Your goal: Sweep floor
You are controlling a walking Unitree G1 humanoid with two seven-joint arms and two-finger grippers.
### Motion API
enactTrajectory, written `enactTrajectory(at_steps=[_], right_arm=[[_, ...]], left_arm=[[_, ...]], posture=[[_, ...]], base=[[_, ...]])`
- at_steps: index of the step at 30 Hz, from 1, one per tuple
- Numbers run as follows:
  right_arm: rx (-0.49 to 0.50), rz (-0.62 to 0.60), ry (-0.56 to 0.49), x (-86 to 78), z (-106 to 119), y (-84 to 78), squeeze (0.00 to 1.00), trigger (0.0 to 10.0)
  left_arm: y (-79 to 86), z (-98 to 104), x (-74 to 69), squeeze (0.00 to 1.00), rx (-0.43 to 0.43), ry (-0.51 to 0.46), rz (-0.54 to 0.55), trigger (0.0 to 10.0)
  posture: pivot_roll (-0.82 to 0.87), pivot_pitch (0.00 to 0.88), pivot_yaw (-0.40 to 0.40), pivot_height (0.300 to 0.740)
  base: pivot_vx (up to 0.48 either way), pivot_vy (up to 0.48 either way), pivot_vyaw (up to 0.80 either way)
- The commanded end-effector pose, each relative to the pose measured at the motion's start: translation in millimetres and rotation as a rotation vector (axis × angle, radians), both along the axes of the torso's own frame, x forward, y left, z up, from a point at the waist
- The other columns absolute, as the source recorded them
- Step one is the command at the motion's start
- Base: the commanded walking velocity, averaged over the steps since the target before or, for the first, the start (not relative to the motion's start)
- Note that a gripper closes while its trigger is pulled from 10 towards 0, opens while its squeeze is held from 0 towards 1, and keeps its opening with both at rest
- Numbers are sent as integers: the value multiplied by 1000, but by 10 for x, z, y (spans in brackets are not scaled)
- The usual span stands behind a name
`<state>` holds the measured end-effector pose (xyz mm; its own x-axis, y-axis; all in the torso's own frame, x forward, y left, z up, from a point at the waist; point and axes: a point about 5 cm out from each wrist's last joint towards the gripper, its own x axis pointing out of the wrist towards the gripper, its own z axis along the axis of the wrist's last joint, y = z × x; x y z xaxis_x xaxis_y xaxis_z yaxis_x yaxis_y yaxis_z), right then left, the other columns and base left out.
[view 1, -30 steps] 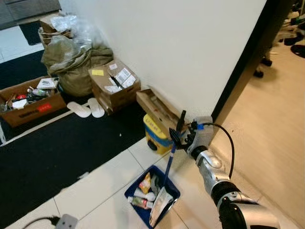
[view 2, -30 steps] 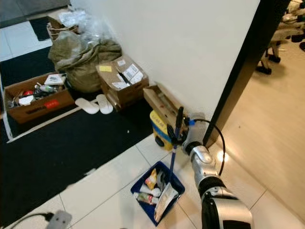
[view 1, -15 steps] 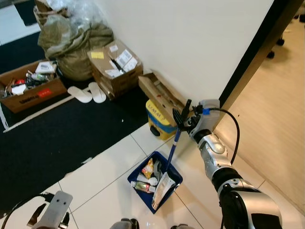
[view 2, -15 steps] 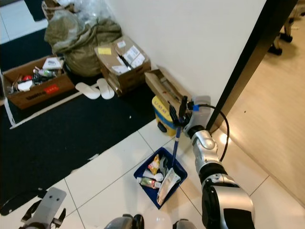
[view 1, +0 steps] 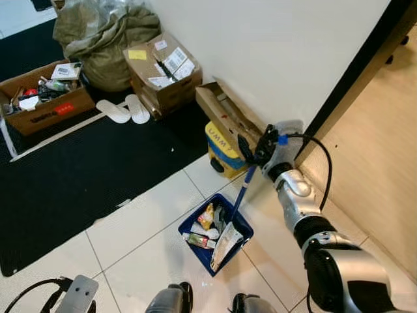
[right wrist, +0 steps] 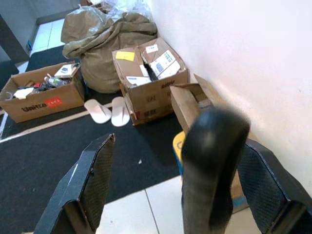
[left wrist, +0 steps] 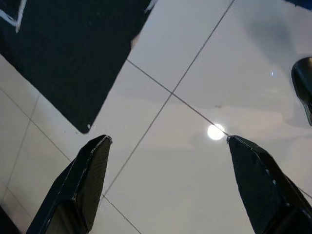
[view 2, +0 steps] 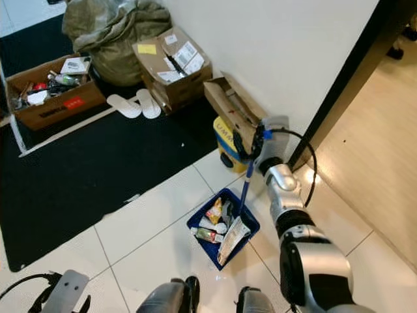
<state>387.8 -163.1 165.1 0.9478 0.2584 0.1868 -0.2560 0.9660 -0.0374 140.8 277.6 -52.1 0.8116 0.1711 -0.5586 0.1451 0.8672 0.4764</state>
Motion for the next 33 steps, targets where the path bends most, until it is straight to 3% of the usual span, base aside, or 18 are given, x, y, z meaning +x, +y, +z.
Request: enactTrajectory(at_steps=[1,7,12,18,19,20,21,22,23,24,33], right_arm=[[-4,2,31,-16,-74,-4,0,10000],[2,21,53,-13,-92,9,0,10000],[-67,15,122,-40,-221,-12,0,10000],[-57,7,120,-35,-204,-48,0,10000],[-54,7,117,-30,-192,-55,0,6745],[-54,7,117,-30,-192,-55,0,6745],[-51,7,115,-28,-184,-59,0,4275],[-51,7,115,-28,-184,-59,0,4275],[-51,8,113,-25,-175,-61,0,1373],[-45,9,109,-22,-167,-59,0,0],[-48,17,105,-17,-155,-35,0,0]], left_arm=[[73,-21,-136,0,8,34,8,10000],[44,-11,-112,0,2,22,-2,10000],[2,22,-65,0,-10,-5,-23,10000],[2,32,-70,0,-15,-9,-28,10000],[-2,31,-69,0,-16,-9,-29,10000],[-2,31,-69,0,-16,-9,-29,10000],[-5,31,-68,0,-17,-9,-31,10000],[-5,31,-68,0,-17,-9,-31,10000],[-13,31,-62,0,-18,-10,-32,10000],[-24,33,-54,0,-20,-13,-32,10000],[-61,59,-17,0,-30,-34,-41,10000]], posture=[[222,380,62,740],[223,383,64,740],[225,388,66,740],[226,388,70,740],[227,387,70,740],[227,387,70,740],[227,387,70,740],[227,387,70,740],[227,387,70,740],[226,388,69,740],[229,390,68,740]], base=[[0,0,0],[0,0,0],[0,0,0],[0,0,0],[0,0,0],[0,0,0],[0,0,0],[0,0,0],[0,0,0],[0,0,0],[0,0,0]])
